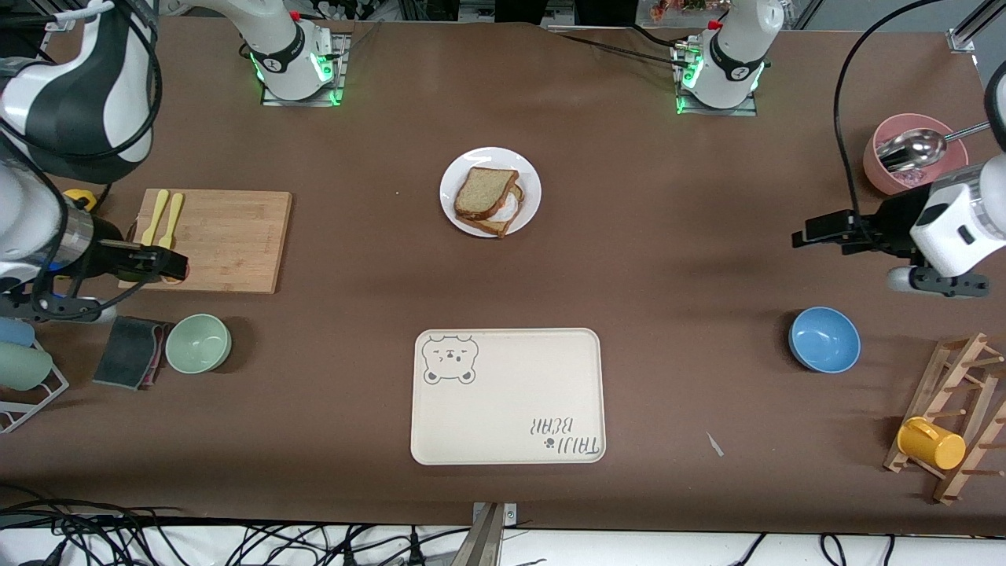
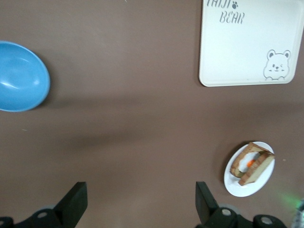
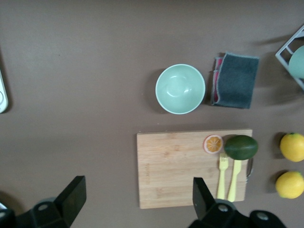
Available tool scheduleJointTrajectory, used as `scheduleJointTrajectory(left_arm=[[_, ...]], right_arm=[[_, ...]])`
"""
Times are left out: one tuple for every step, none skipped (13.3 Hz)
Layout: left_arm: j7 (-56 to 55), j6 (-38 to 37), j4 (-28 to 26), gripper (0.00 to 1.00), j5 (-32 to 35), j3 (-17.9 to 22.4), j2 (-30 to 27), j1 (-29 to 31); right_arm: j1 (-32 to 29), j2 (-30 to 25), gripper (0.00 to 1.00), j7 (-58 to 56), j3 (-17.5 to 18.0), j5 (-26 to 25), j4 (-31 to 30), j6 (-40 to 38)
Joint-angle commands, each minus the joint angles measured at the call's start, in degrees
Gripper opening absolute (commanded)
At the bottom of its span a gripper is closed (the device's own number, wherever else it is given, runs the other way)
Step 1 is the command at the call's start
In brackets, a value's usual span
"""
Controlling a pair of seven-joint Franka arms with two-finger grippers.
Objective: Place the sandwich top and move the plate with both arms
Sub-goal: 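Retract the right gripper while the left gripper reaches toward the plate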
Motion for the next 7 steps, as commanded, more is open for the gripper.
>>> scheduleJointTrajectory(left_arm=[[1.01, 1.96, -8.05, 1.00, -7.98, 0.11, -1.43, 0.10], [1.53, 1.96, -9.55, 1.00, -9.31, 0.11, -1.43, 0.10], [3.54, 1.96, -10.52, 1.00, -9.59, 0.02, -1.25, 0.10], [5.56, 1.88, -11.40, 1.00, -9.68, 0.02, -0.99, 0.10], [8.28, 1.88, -12.19, 1.00, -10.11, 0.02, -0.29, 0.10], [11.09, 1.62, -13.24, 1.00, -12.47, 0.02, 0.85, 0.10], [13.38, 1.70, -14.73, 1.00, -15.36, 0.11, 1.73, 0.10]], right_arm=[[0.86, -0.90, 1.00, -3.59, -2.10, 1.30, -0.42, -0.53], [0.77, -0.90, 1.00, -4.21, -2.44, 1.21, -0.42, -0.79], [1.46, -0.90, 1.00, -5.43, -2.10, -0.88, -0.51, -1.14], [1.30, -1.42, 1.00, -5.36, -0.70, -3.86, -0.51, -2.97], [-0.36, -2.47, 1.00, -5.44, 1.57, -3.89, -0.68, -2.99], [-3.59, -3.87, 1.00, -5.09, 5.16, -3.54, -0.51, -2.90], [-7.98, -6.15, 1.00, -5.87, 10.07, -3.36, -0.51, -2.12]])
